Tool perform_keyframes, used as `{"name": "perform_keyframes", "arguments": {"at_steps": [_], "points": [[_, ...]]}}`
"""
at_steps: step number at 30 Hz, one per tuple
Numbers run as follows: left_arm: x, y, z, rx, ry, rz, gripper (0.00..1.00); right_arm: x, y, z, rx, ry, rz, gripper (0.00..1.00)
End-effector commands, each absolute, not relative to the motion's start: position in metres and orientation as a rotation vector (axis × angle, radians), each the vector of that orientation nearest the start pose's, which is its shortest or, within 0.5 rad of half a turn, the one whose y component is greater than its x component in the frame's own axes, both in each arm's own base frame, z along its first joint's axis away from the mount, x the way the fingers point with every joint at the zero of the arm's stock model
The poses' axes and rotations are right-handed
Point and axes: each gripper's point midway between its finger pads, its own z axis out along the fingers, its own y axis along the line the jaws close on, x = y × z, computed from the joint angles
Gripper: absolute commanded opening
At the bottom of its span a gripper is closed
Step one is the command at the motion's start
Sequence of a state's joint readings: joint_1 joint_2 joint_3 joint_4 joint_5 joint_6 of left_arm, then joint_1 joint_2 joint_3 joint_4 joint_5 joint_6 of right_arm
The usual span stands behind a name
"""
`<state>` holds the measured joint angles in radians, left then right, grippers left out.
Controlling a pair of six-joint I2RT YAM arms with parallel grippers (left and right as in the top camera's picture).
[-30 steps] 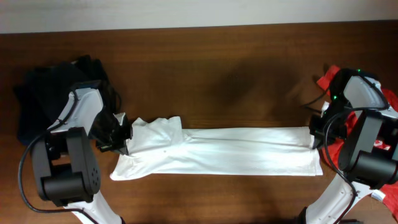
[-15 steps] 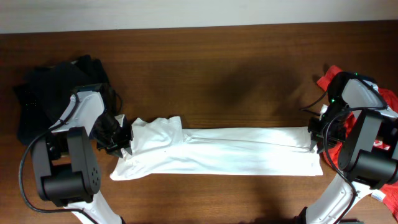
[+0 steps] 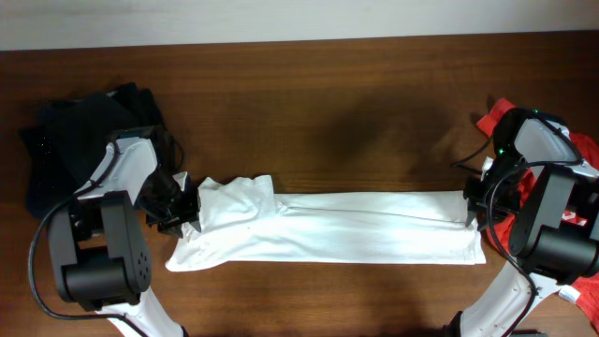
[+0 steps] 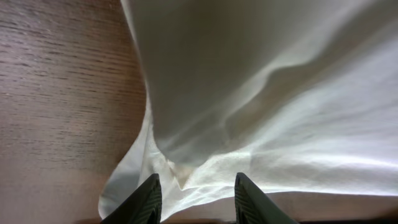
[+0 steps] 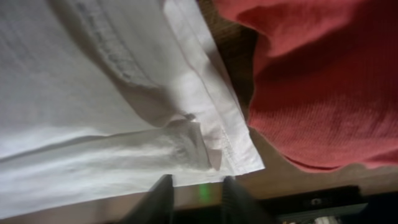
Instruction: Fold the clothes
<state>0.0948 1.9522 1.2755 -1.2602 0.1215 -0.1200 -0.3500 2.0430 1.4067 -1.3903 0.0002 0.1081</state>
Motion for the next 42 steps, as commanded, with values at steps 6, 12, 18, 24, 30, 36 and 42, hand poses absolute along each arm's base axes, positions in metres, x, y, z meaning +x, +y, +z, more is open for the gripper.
{"name": "perform_keyframes", "arguments": {"at_steps": [6, 12, 18, 24, 30, 36, 42], "points": [[0.249, 0.006, 0.027, -0.427, 3.5, -0.196, 0.41, 0.248, -0.094, 0.034, 0.824, 3.483, 0.076, 0.37], [0.263, 0.007, 0.065, -0.395, 3.353, -0.19, 0.42, 0.248, -0.094, 0.034, 0.824, 3.48, 0.077, 0.38], [0.268, 0.004, 0.102, -0.351, 3.205, -0.192, 0.43, 0.248, -0.093, 0.034, 0.825, 3.48, 0.081, 0.39], [0.277, -0.018, 0.117, -0.222, 3.121, -0.187, 0.46, 0.248, -0.093, 0.034, 0.825, 3.48, 0.082, 0.39], [0.317, -0.099, 0.14, 0.181, 2.86, -0.235, 0.62, 0.249, -0.093, 0.034, 0.824, 3.48, 0.082, 0.4], [0.36, -0.141, 0.131, 0.301, 2.707, -0.25, 0.66, 0.249, -0.093, 0.034, 0.825, 3.48, 0.089, 0.4], [0.376, -0.147, 0.07, 0.307, 2.803, -0.227, 0.66, 0.249, -0.093, 0.034, 0.825, 3.479, 0.089, 0.4]]}}
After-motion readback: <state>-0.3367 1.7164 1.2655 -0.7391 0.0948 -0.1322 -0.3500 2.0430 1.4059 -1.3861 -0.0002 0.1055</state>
